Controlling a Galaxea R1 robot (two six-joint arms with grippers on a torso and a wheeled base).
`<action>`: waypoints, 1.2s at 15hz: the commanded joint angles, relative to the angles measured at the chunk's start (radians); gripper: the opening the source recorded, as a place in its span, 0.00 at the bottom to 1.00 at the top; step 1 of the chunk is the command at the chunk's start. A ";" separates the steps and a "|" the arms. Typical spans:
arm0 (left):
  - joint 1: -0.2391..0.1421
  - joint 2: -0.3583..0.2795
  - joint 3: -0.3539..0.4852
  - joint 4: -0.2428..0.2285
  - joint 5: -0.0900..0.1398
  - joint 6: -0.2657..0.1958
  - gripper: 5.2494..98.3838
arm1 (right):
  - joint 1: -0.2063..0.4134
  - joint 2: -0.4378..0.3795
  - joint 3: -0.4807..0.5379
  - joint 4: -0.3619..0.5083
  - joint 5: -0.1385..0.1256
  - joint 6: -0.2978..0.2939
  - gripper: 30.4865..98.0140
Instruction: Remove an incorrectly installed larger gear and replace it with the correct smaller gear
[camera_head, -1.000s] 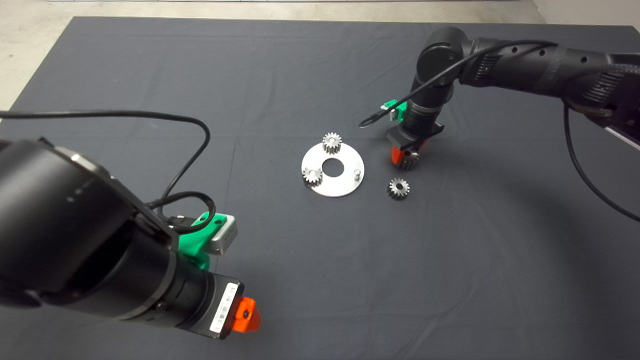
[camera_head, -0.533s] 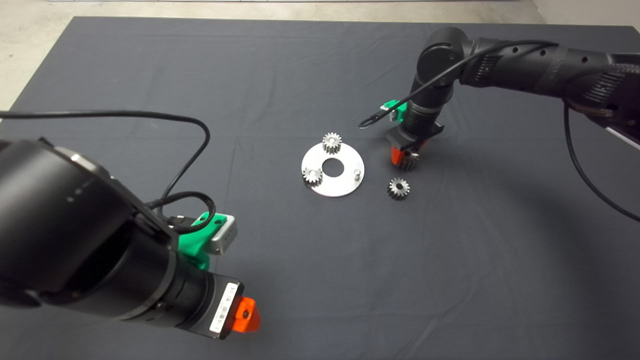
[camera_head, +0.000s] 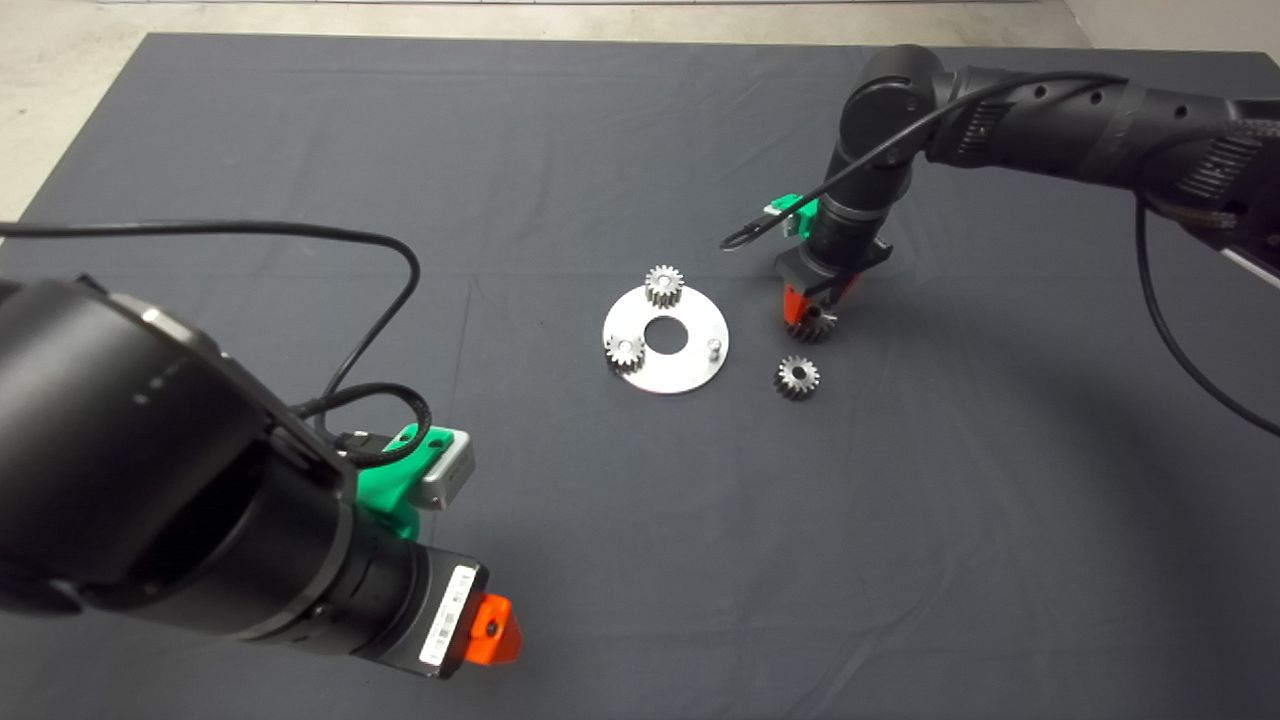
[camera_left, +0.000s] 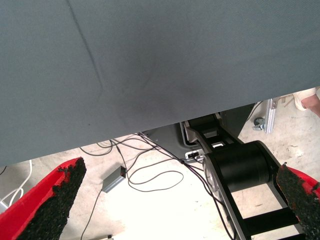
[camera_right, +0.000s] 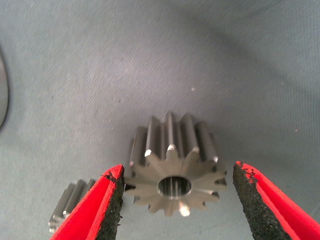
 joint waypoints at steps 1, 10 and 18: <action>-0.015 -0.001 0.017 -0.019 0.001 -0.005 1.00 | 0.109 -0.007 0.099 0.050 -0.100 0.063 0.40; -0.015 0.004 0.017 -0.019 0.001 -0.005 1.00 | 0.139 -0.015 0.244 0.164 -0.105 0.108 0.56; -0.015 0.003 0.017 -0.019 0.001 -0.005 1.00 | 0.099 -0.018 0.359 0.156 -0.109 0.121 0.70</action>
